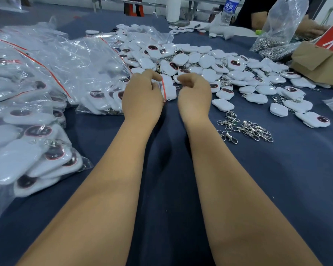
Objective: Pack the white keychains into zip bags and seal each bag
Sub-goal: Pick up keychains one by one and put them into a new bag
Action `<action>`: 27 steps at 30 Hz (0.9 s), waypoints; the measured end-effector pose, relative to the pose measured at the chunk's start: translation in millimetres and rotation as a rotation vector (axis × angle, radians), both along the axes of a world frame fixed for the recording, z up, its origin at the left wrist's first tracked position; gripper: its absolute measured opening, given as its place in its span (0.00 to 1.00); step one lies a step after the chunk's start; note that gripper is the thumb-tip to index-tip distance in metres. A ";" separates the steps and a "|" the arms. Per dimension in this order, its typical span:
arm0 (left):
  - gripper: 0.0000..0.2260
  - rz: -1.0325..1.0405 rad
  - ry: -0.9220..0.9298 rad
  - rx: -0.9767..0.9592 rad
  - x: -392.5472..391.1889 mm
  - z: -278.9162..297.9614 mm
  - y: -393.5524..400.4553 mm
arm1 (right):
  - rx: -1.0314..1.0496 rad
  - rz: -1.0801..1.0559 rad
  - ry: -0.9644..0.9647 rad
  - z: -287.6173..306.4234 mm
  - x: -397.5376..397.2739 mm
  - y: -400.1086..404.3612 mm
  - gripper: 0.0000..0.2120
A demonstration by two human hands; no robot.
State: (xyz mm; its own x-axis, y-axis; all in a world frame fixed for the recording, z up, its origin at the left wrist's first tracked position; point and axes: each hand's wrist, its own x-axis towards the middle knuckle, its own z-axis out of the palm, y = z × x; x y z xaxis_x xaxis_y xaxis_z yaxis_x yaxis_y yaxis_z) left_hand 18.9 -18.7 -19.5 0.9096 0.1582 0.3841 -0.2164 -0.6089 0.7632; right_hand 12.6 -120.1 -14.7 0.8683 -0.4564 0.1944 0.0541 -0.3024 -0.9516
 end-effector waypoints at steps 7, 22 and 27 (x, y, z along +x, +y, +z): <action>0.13 0.031 0.022 0.140 -1.4 -0.3 -1.3 | -0.574 0.135 0.136 -7.5 2.4 2.0 0.23; 0.14 0.023 0.005 0.068 -6.5 4.3 -2.1 | 0.122 0.018 -0.024 2.8 4.1 3.0 0.17; 0.13 -0.024 0.056 -0.038 -5.4 4.0 -0.6 | 0.265 0.043 -0.051 6.1 1.0 4.9 0.10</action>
